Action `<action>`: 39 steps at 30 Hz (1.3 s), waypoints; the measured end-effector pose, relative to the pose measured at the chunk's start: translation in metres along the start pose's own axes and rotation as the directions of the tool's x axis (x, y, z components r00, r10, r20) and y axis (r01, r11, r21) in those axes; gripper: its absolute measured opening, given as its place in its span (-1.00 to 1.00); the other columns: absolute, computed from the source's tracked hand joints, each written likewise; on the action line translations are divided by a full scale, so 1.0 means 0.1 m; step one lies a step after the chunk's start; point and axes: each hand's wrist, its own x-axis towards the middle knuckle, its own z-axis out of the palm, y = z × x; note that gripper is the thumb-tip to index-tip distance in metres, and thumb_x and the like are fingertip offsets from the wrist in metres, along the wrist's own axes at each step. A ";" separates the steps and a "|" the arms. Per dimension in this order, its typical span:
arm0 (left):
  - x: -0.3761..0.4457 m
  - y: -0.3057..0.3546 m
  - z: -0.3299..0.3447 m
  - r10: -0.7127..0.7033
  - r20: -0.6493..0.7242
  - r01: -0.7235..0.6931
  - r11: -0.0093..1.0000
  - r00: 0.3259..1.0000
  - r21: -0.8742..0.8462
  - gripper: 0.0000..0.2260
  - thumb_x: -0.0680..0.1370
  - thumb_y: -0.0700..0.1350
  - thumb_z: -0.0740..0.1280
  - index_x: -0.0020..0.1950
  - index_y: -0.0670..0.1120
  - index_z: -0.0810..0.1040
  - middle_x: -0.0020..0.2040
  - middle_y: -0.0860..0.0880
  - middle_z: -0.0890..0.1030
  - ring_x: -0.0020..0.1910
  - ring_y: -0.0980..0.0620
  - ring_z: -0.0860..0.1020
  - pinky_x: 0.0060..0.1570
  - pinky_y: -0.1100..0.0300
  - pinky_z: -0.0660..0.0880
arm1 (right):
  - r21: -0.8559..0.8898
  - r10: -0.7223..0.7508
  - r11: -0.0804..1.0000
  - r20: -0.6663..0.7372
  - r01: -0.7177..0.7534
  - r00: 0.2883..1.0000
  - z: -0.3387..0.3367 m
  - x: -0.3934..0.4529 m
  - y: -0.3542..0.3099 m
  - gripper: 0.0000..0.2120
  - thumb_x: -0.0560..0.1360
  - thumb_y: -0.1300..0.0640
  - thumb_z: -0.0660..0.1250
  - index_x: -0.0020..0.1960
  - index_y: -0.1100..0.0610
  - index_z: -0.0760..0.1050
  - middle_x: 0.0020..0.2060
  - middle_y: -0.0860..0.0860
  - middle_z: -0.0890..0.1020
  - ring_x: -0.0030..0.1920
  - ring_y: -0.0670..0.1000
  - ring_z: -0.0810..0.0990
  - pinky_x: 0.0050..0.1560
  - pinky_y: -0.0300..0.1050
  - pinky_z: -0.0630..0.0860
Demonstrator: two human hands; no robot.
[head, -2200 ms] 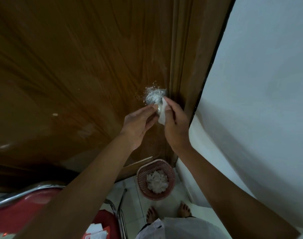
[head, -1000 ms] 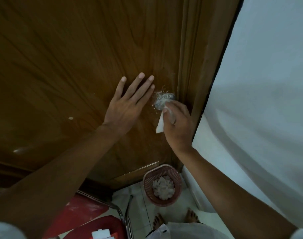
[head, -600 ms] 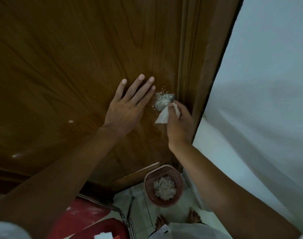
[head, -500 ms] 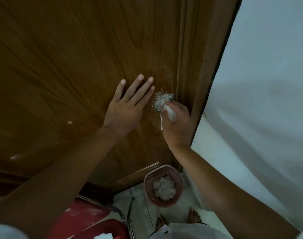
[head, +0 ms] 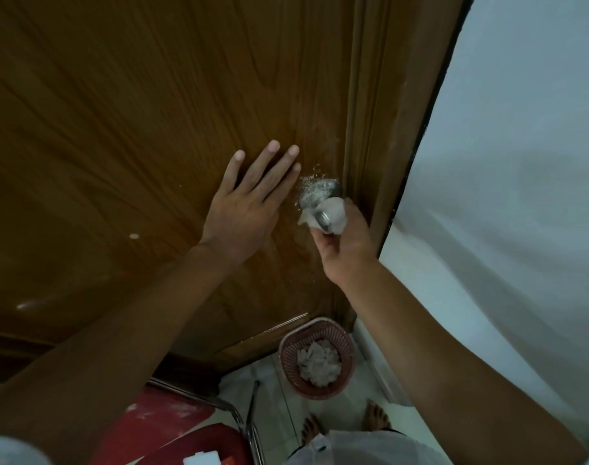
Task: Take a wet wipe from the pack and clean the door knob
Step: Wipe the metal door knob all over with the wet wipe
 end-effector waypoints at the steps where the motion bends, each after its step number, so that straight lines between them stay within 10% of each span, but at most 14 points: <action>1: 0.00 0.00 0.00 0.000 0.003 0.000 1.000 1.000 0.001 -0.45 0.65 -0.12 0.24 0.63 -0.10 0.17 0.65 -0.07 0.11 0.62 -0.11 0.03 0.55 -0.16 -0.15 | 0.094 0.098 0.990 0.054 -0.102 0.994 0.00 -0.03 -0.04 -0.68 0.55 0.14 0.42 0.26 0.21 0.53 0.14 0.24 0.64 0.10 0.20 0.69 0.02 0.00 0.70; 5: 0.00 0.00 0.01 -0.001 -0.010 0.001 1.000 1.000 0.007 -0.47 0.66 -0.13 0.22 0.63 -0.10 0.19 0.65 -0.06 0.12 0.62 -0.11 0.06 0.55 -0.15 -0.14 | 0.086 0.110 0.989 0.095 -0.118 0.989 0.00 -0.02 -0.06 -0.66 0.54 0.13 0.42 0.27 0.23 0.53 0.16 0.26 0.64 0.09 0.20 0.70 0.04 -0.01 0.69; 8: 0.00 -0.01 0.01 0.004 -0.012 -0.004 1.000 1.000 0.004 -0.48 0.67 -0.12 0.21 0.63 -0.09 0.18 0.65 -0.06 0.12 0.62 -0.11 0.05 0.55 -0.15 -0.13 | -0.349 -0.199 0.915 0.041 0.200 0.979 0.03 -0.01 0.00 -0.67 0.57 0.06 0.41 0.29 0.13 0.52 0.16 0.11 0.63 0.04 0.01 0.65 0.09 -0.06 0.65; 13: 0.00 -0.01 0.02 0.003 -0.026 -0.002 1.000 1.000 0.002 -0.48 0.67 -0.13 0.22 0.62 -0.10 0.20 0.64 -0.07 0.14 0.62 -0.12 0.08 0.55 -0.16 -0.13 | -0.694 -0.641 -0.290 0.652 0.659 0.404 -0.16 0.09 0.10 -0.75 0.56 0.07 0.41 0.21 0.09 0.63 0.13 0.02 0.60 0.11 -0.06 0.56 0.03 -0.47 0.42; 16: 0.00 -0.01 0.02 0.002 -0.031 -0.002 1.000 1.000 0.002 -0.47 0.65 -0.14 0.24 0.62 -0.10 0.21 0.64 -0.08 0.14 0.62 -0.12 0.07 0.55 -0.16 -0.12 | -0.591 -0.533 -0.521 0.789 0.616 0.306 -0.28 0.22 0.14 -0.75 0.52 0.11 0.44 0.20 0.07 0.64 0.20 0.05 0.55 0.19 -0.01 0.52 0.07 -0.34 0.48; 18: 0.00 -0.01 0.02 0.006 -0.029 -0.006 1.000 1.000 0.008 -0.47 0.66 -0.13 0.23 0.62 -0.10 0.20 0.64 -0.08 0.13 0.62 -0.12 0.06 0.55 -0.17 -0.12 | -0.655 -0.589 -0.370 0.714 0.658 0.379 -0.23 0.17 0.15 -0.75 0.52 0.11 0.45 0.20 0.06 0.62 0.15 0.00 0.55 0.14 -0.05 0.53 0.04 -0.40 0.46; 21: 0.00 0.00 0.02 0.005 -0.023 -0.005 1.000 1.000 0.004 -0.47 0.66 -0.13 0.23 0.63 -0.10 0.20 0.64 -0.07 0.12 0.62 -0.11 0.05 0.55 -0.16 -0.14 | -0.715 -0.573 0.384 0.311 0.584 0.758 -0.03 0.08 0.02 -0.78 0.58 0.04 0.38 0.20 0.05 0.60 0.03 -0.10 0.57 -0.01 -0.13 0.56 -0.17 -0.42 0.44; 23: 0.00 0.00 0.01 0.003 -0.013 -0.003 1.000 1.000 0.001 -0.47 0.67 -0.12 0.23 0.63 -0.10 0.18 0.65 -0.07 0.11 0.62 -0.11 0.04 0.55 -0.16 -0.16 | -0.648 -0.450 0.620 0.169 0.444 0.877 0.01 0.05 0.00 -0.76 0.60 0.00 0.35 0.23 0.03 0.58 0.08 -0.07 0.59 -0.05 -0.18 0.54 -0.25 -0.41 0.43; 27: 0.00 0.00 0.00 0.002 -0.013 -0.002 1.000 1.000 0.002 -0.45 0.65 -0.11 0.25 0.63 -0.10 0.19 0.65 -0.07 0.12 0.62 -0.11 0.05 0.55 -0.17 -0.13 | -0.677 -0.583 -0.387 0.706 0.626 0.403 -0.18 0.07 0.11 -0.79 0.55 0.10 0.41 0.18 0.08 0.61 0.18 0.04 0.55 0.10 -0.06 0.54 0.00 -0.46 0.46; 29: 0.00 0.00 0.00 0.002 -0.012 -0.002 1.000 1.000 -0.005 -0.46 0.65 -0.12 0.24 0.63 -0.10 0.19 0.65 -0.07 0.12 0.62 -0.11 0.06 0.55 -0.17 -0.11 | -0.579 -0.515 -0.533 0.801 0.617 0.305 -0.27 0.16 0.19 -0.78 0.52 0.15 0.42 0.16 0.08 0.63 0.22 0.06 0.52 0.22 0.01 0.50 0.08 -0.31 0.51; 32: -0.01 0.00 0.01 0.003 -0.014 -0.003 1.000 1.000 -0.001 -0.47 0.66 -0.12 0.22 0.63 -0.09 0.19 0.65 -0.06 0.12 0.62 -0.11 0.07 0.55 -0.17 -0.11 | -0.664 -0.609 -0.252 0.674 0.704 0.418 -0.21 0.12 0.17 -0.79 0.53 0.14 0.43 0.16 0.08 0.62 0.18 0.02 0.52 0.15 -0.04 0.54 0.03 -0.47 0.47; 34: -0.01 0.00 0.01 0.004 -0.014 -0.004 1.000 1.000 0.005 -0.46 0.66 -0.12 0.23 0.63 -0.09 0.18 0.65 -0.06 0.11 0.62 -0.11 0.06 0.55 -0.17 -0.11 | -0.735 -0.595 0.339 0.316 0.587 0.739 -0.07 0.09 0.10 -0.76 0.56 0.09 0.41 0.22 0.05 0.58 0.17 0.01 0.56 0.05 -0.08 0.56 -0.07 -0.42 0.51; 36: -0.01 0.01 0.01 0.002 -0.015 -0.002 1.000 1.000 0.011 -0.45 0.66 -0.12 0.24 0.63 -0.09 0.17 0.65 -0.06 0.10 0.63 -0.11 0.05 0.55 -0.17 -0.11 | -0.352 -0.175 0.917 0.060 0.185 0.983 0.06 0.05 -0.02 -0.70 0.57 0.12 0.37 0.30 0.10 0.52 0.24 0.12 0.56 0.06 0.02 0.60 0.00 -0.15 0.62; 39: -0.01 0.01 0.02 -0.001 -0.020 0.001 1.000 1.000 0.004 -0.46 0.66 -0.12 0.23 0.63 -0.09 0.18 0.65 -0.06 0.10 0.62 -0.11 0.05 0.55 -0.17 -0.11 | 0.113 0.114 0.986 0.051 -0.119 0.992 0.09 0.01 -0.09 -0.70 0.55 0.17 0.39 0.27 0.18 0.51 0.21 0.24 0.56 0.13 0.22 0.61 0.17 0.07 0.63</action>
